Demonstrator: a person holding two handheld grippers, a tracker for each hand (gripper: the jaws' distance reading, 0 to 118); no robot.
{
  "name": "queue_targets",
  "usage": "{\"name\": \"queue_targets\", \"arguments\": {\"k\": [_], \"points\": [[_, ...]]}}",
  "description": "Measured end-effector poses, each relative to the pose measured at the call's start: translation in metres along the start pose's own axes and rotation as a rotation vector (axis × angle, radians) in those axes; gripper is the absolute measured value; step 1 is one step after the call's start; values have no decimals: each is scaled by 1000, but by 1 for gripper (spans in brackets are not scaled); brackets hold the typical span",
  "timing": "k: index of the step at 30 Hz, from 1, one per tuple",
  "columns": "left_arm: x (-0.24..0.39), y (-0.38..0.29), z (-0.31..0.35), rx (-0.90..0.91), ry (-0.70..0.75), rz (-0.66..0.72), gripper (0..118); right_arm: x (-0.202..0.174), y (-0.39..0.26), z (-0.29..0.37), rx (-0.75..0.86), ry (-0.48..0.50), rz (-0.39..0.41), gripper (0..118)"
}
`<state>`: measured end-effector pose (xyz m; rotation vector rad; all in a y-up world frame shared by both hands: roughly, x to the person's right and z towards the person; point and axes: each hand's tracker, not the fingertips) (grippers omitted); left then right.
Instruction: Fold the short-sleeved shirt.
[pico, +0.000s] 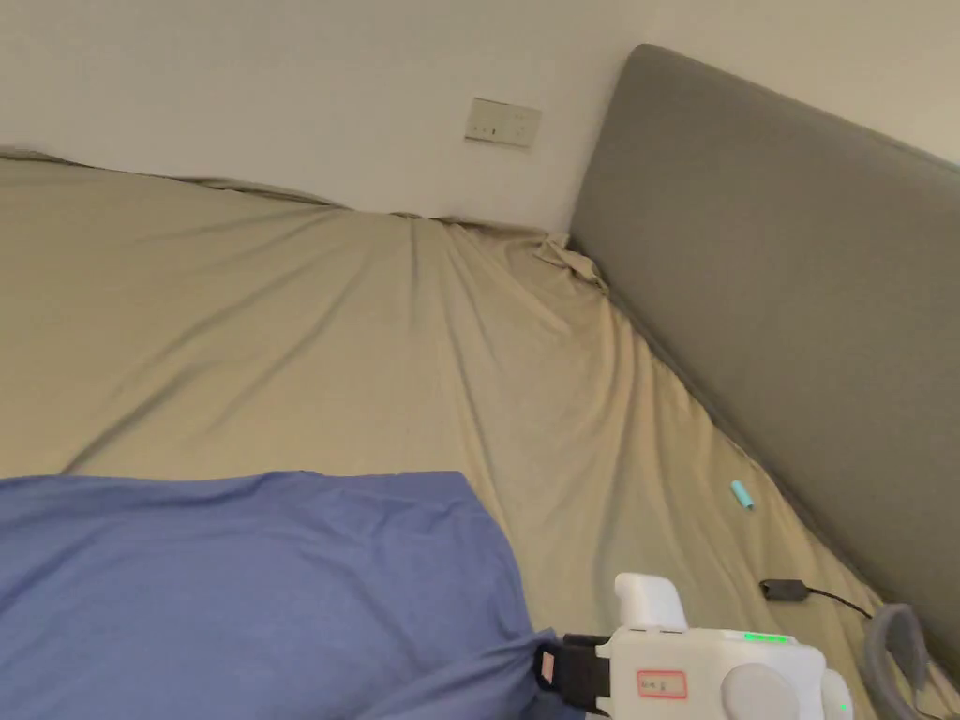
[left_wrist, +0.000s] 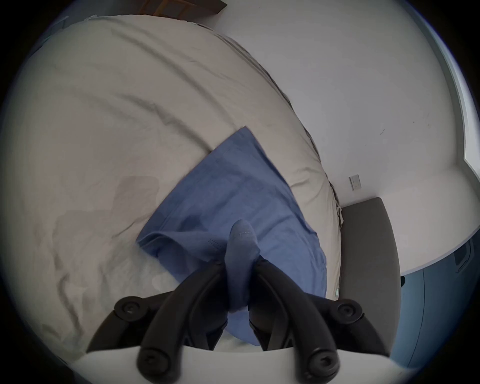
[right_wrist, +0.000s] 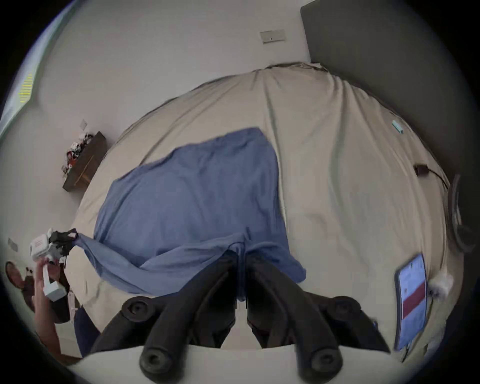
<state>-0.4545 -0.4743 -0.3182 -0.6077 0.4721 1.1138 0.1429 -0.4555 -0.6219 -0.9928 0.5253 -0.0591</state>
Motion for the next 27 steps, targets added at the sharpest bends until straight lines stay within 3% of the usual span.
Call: {"name": "queue_targets", "arguments": {"k": [3,7,15,17,19,20,21,22,23,24,26,27], "points": [[18,11,-9,26,-7,-3,12,-3,27,-34,-10,-24,-6,7],[25,25,-38,57,127,-109,12,-1,48,-83,-77,-79,-5,7],[6,12,-106,5,262,-169,12,0,45,-140,-95,-154,-34,7],[3,8,-107,49,231,-165,12,-5,44,-137,-90,-172,-2,7],[8,9,-106,31,261,-215,13,-8,39,-135,-63,-195,49,18],[13,9,-104,27,275,-248,24,-9,37,-133,-55,-187,68,32],[19,10,-101,15,274,-274,55,-8,37,-130,-51,-185,91,60],[25,14,-93,-7,244,-293,105,-8,38,-123,-64,-180,105,105],[32,15,-80,-14,201,-299,118,-8,41,-112,-97,-173,116,118],[40,14,-65,21,178,-317,118,-9,41,-99,-93,-140,113,118],[48,4,-16,246,45,-400,118,-15,36,-47,138,-31,106,118],[48,-5,1,284,75,-457,118,-18,29,-29,193,-24,105,117]]}}
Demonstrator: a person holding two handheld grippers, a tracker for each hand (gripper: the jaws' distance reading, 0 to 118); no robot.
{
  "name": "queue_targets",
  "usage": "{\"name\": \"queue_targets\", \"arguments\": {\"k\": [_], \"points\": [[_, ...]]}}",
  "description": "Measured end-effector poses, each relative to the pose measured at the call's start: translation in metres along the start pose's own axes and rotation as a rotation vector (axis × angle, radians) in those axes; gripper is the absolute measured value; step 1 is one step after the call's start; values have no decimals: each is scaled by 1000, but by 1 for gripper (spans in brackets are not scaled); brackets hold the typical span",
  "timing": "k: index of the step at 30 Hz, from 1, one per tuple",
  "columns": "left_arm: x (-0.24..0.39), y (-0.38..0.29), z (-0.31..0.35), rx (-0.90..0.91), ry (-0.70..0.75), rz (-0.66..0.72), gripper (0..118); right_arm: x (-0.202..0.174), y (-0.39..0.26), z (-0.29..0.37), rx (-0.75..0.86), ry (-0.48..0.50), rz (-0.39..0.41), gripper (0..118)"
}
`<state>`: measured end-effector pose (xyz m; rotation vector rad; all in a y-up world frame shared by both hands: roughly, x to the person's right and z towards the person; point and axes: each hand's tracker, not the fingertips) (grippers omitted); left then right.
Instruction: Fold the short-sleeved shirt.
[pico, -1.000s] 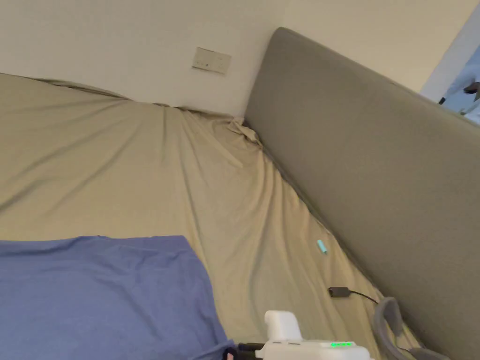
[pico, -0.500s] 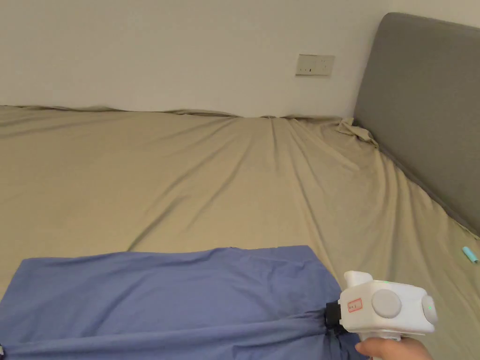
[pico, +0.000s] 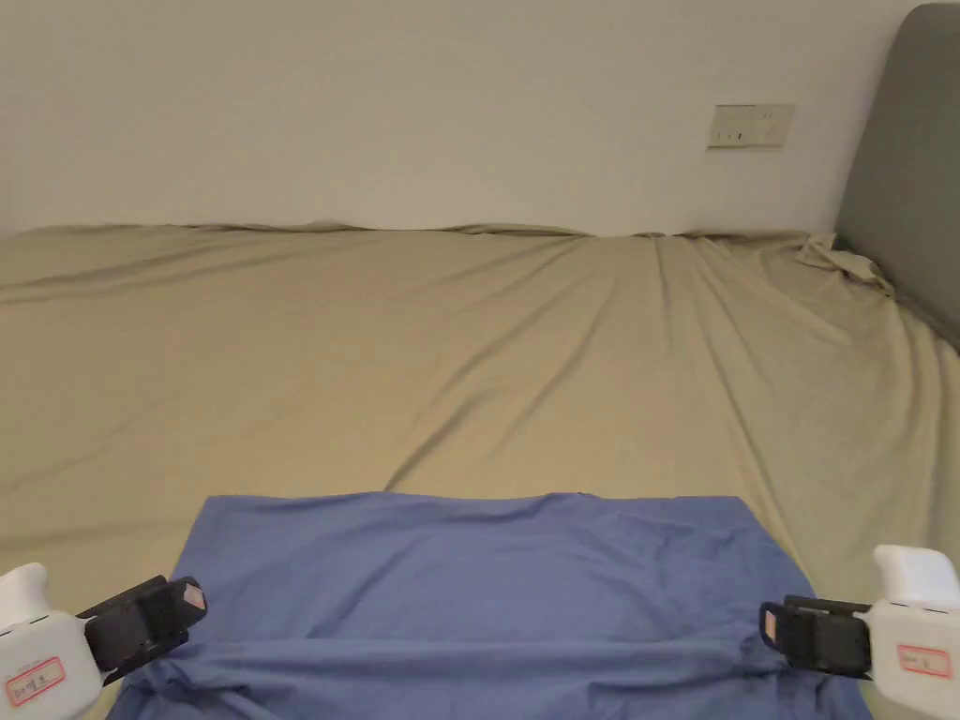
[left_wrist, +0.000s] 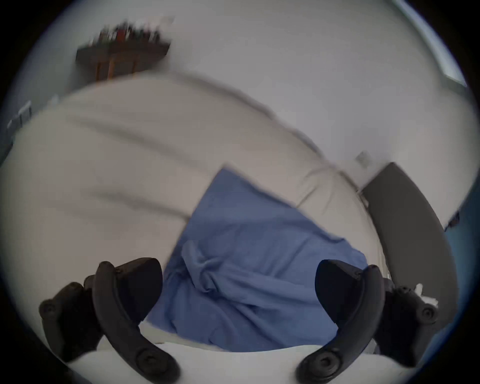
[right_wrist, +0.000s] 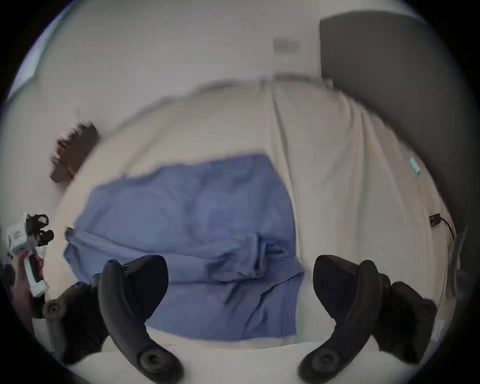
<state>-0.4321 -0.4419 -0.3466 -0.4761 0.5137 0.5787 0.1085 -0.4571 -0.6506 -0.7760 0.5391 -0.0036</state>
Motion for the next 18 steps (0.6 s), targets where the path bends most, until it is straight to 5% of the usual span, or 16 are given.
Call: {"name": "queue_targets", "arguments": {"k": [4,6,7,8,9,10,15,17,18], "points": [[4,-34,41,-66,131,-151,118,-18,-38,76,91,30,-8,118],[-4,-61,44,-202,80,-170,116,-29,-64,93,41,134,-68,115],[-5,-72,44,-208,27,-145,75,-34,-80,100,38,175,-109,96],[-7,-82,43,-214,34,-122,8,-40,-94,104,34,158,-133,62],[-12,-92,34,-266,68,-114,0,-49,-110,106,18,128,-120,16],[-18,-97,23,-295,78,-89,0,-49,-122,98,-21,72,-87,4],[-22,-79,-2,-261,201,-247,1,-57,-143,87,-56,191,-44,4],[-31,-65,-22,-209,279,-320,109,-55,-139,81,-68,178,-5,4],[-36,-61,-36,-256,311,-331,118,-55,-137,78,-68,161,-4,4]]}}
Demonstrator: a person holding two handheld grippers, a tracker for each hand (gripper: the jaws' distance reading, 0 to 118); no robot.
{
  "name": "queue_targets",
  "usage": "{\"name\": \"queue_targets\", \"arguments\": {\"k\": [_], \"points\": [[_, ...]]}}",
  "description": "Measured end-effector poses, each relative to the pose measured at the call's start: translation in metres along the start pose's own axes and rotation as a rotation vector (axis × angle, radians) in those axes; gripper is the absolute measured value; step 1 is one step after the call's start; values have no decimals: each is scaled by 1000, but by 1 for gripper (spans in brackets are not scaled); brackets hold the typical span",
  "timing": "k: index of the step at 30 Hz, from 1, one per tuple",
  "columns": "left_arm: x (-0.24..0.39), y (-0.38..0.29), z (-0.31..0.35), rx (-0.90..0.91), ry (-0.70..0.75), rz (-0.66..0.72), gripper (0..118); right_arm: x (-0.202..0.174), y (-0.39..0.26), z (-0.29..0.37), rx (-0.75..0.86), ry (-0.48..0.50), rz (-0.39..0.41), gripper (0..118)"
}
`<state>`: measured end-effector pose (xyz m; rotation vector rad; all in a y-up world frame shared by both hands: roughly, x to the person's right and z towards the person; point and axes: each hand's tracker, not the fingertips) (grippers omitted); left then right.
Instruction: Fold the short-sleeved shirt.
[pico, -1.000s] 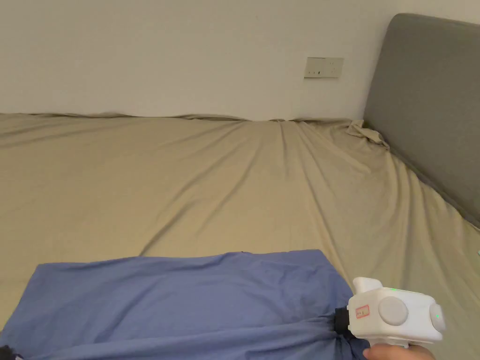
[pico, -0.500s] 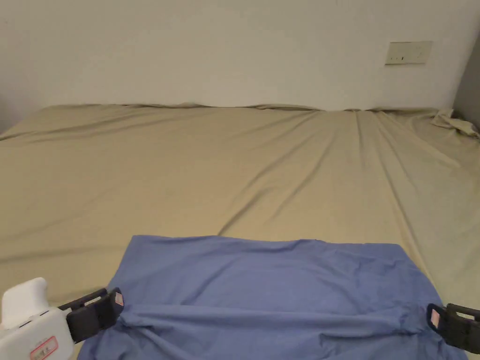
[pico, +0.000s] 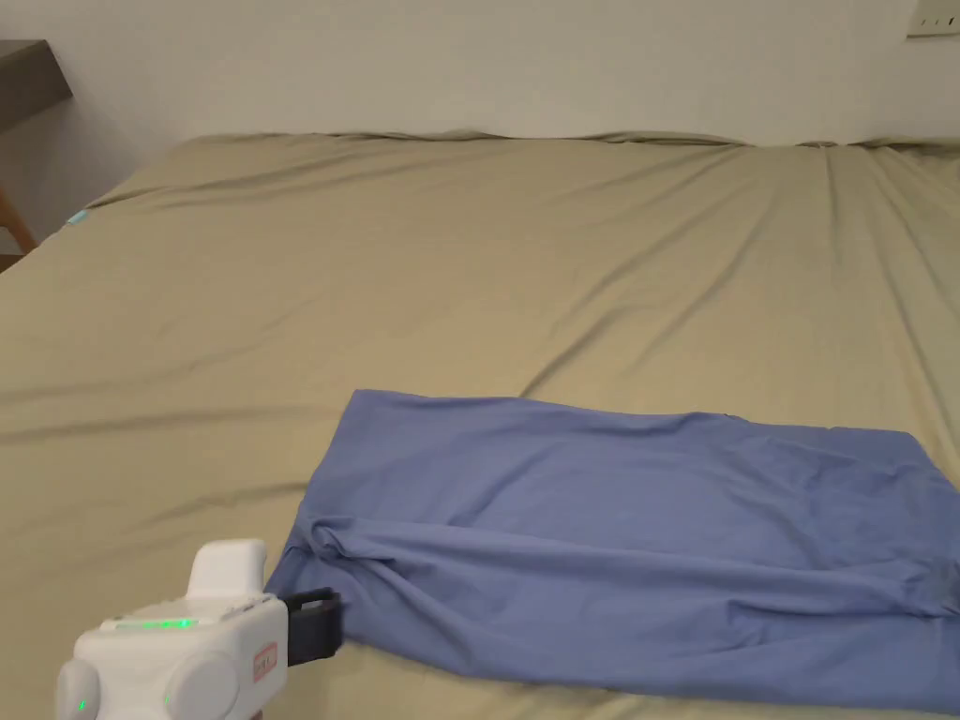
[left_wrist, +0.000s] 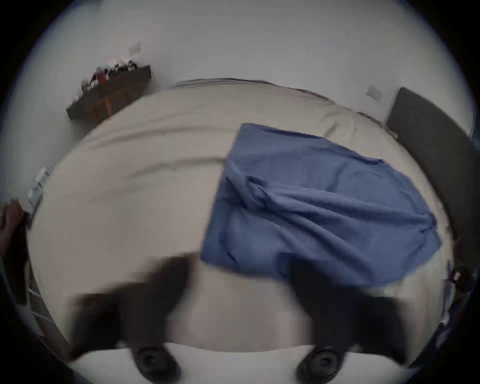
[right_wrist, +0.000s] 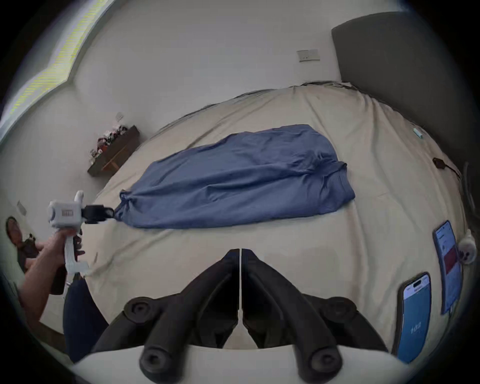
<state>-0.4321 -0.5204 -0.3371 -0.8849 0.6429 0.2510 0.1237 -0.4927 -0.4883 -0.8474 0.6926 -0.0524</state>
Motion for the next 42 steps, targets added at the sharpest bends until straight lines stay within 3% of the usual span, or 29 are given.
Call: {"name": "queue_targets", "arguments": {"k": [3,6,7,9,10,11,12,13,14,16,17,18,20,24,26,27,31,32,35,40,42], "points": [[16,-6,-6,-17,37,17,118,15,8,-3,0,-12,-50,4],[18,16,-46,-153,-52,11,115,30,13,-9,-11,-54,-84,4],[23,17,-49,-162,-3,-35,105,37,15,-11,-28,-98,-86,4],[33,14,-29,-56,-9,-76,49,39,23,-18,-61,-186,-74,4],[39,15,-19,0,-21,-88,32,47,27,-22,-72,-227,-73,4],[44,16,-11,23,-35,-101,32,56,31,-26,-77,-263,-74,4],[49,16,-4,22,-69,-117,4,65,38,-32,-78,-290,-79,4],[60,20,15,19,-93,-122,4,75,46,-38,-82,-295,-90,5],[62,21,22,18,-132,-111,4,83,53,-43,-77,-294,-94,28],[59,25,33,12,-212,-14,4,100,70,-60,-103,-257,-120,118],[44,31,21,6,-234,37,4,106,70,-64,1,-217,-133,114],[38,35,21,7,-227,50,4,110,75,-75,-8,-215,-133,114],[29,41,22,14,-215,42,4,109,94,-82,-83,-253,-114,118],[23,43,25,-11,-256,94,4,105,98,-122,-230,-307,7,116],[21,41,24,-32,-283,130,4,95,94,-128,-241,-320,87,86],[16,43,24,-36,-278,138,4,88,94,-127,-234,-316,129,78],[-3,46,32,-10,-288,185,4,68,96,-107,-212,-375,264,10],[-8,46,35,-10,-318,213,4,64,97,-98,-210,-356,248,4],[-30,35,43,0,-412,308,4,70,100,-58,-172,-251,118,4],[-54,8,78,-37,-500,390,4,69,86,26,-123,-194,68,4],[-70,-5,87,-44,-456,385,4,61,73,48,-153,-231,107,4]]}}
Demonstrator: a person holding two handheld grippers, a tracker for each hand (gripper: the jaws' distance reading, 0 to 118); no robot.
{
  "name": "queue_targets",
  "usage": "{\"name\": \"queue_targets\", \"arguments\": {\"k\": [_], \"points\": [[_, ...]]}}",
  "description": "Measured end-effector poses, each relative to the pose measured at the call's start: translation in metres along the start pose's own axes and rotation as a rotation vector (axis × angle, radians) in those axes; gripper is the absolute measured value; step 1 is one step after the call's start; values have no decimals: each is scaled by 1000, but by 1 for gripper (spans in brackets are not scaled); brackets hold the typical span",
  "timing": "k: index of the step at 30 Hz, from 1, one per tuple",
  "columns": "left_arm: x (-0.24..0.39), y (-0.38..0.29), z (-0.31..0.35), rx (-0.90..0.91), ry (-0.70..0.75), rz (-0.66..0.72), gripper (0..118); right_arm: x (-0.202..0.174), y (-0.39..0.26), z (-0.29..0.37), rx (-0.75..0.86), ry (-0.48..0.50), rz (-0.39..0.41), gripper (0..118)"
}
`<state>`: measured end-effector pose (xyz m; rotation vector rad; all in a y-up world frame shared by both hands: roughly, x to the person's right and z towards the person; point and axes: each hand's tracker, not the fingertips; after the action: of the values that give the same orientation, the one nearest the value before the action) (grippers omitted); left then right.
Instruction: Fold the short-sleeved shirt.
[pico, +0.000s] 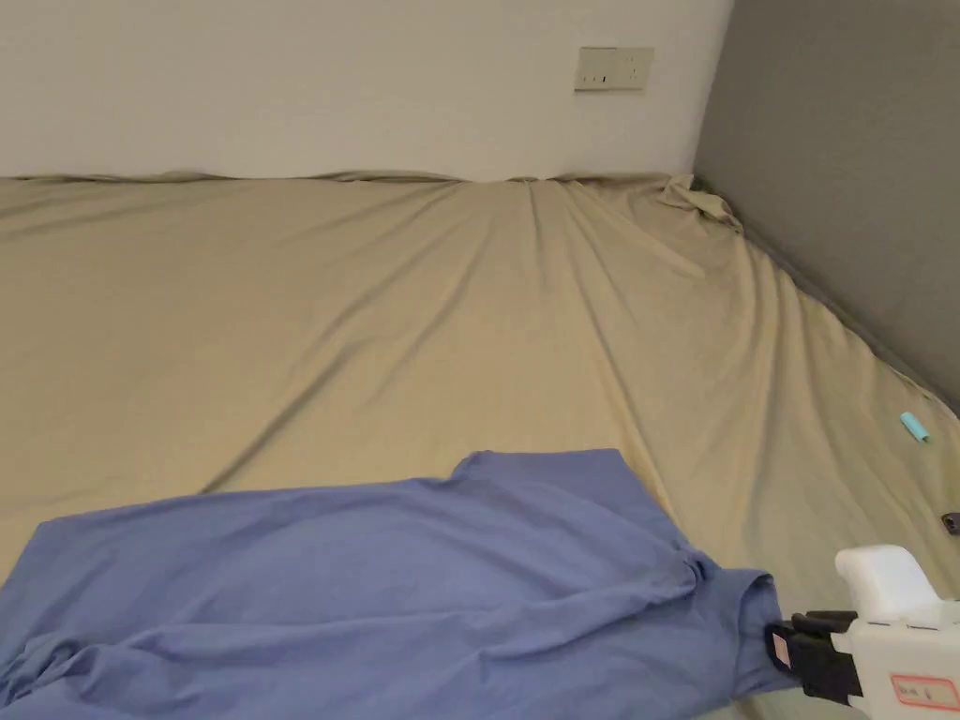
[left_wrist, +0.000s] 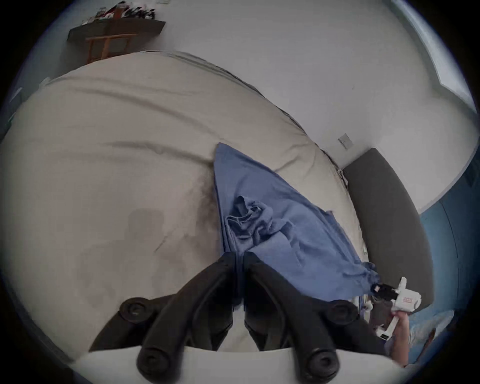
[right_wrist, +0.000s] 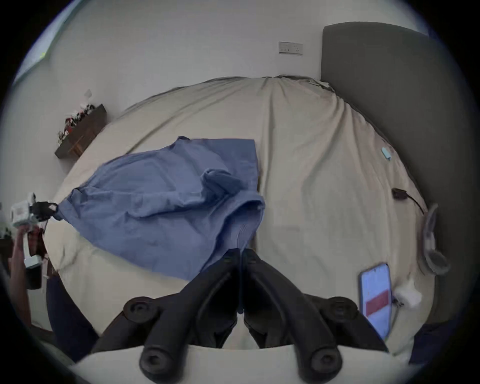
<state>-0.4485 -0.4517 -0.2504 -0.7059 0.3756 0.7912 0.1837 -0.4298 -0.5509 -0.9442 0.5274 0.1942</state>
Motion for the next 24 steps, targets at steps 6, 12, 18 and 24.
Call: {"name": "queue_targets", "arguments": {"k": [6,12,18,24], "points": [[-31,-27,24,-66,70,14,4,-4,-48,11,-148,9,-21,4],[-23,-52,48,-78,60,46,4,-20,-81,23,-230,-1,61,4],[-26,-54,49,-121,107,-1,4,-11,-91,21,-250,-11,49,4],[-15,-79,32,-139,184,-30,4,-28,-102,2,-271,-1,61,4]]}}
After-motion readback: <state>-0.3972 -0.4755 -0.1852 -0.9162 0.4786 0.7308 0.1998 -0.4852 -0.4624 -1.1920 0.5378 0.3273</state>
